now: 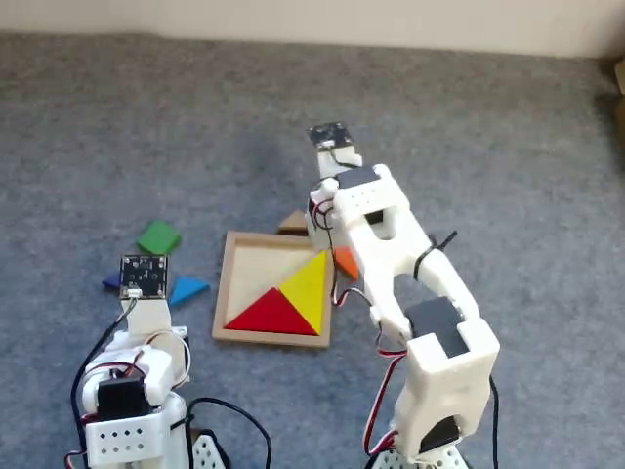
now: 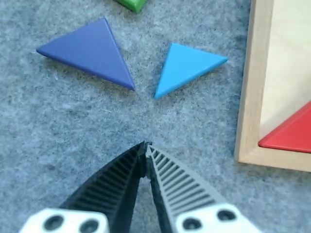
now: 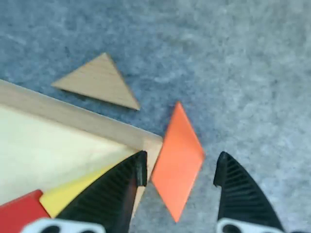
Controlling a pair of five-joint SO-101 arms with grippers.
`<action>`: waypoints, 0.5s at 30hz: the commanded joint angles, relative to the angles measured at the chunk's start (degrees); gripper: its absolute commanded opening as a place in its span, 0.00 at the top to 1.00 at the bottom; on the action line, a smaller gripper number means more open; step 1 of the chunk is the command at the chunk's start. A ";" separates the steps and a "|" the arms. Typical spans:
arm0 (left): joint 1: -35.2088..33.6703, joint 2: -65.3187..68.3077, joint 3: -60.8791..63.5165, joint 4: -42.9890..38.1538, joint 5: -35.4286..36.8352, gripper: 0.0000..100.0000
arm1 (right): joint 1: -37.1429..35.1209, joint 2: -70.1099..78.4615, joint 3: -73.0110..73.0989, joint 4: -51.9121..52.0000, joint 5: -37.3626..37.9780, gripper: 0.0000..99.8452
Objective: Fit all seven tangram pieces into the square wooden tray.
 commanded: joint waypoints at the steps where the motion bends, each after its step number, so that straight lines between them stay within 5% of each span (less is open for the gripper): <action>1: -0.66 -1.89 1.10 0.26 0.62 0.99 | -0.48 1.19 1.27 -1.89 -0.53 0.78; 15: -0.66 -1.89 1.10 0.26 0.62 0.99 | 6.37 4.26 -8.13 8.22 -0.09 0.78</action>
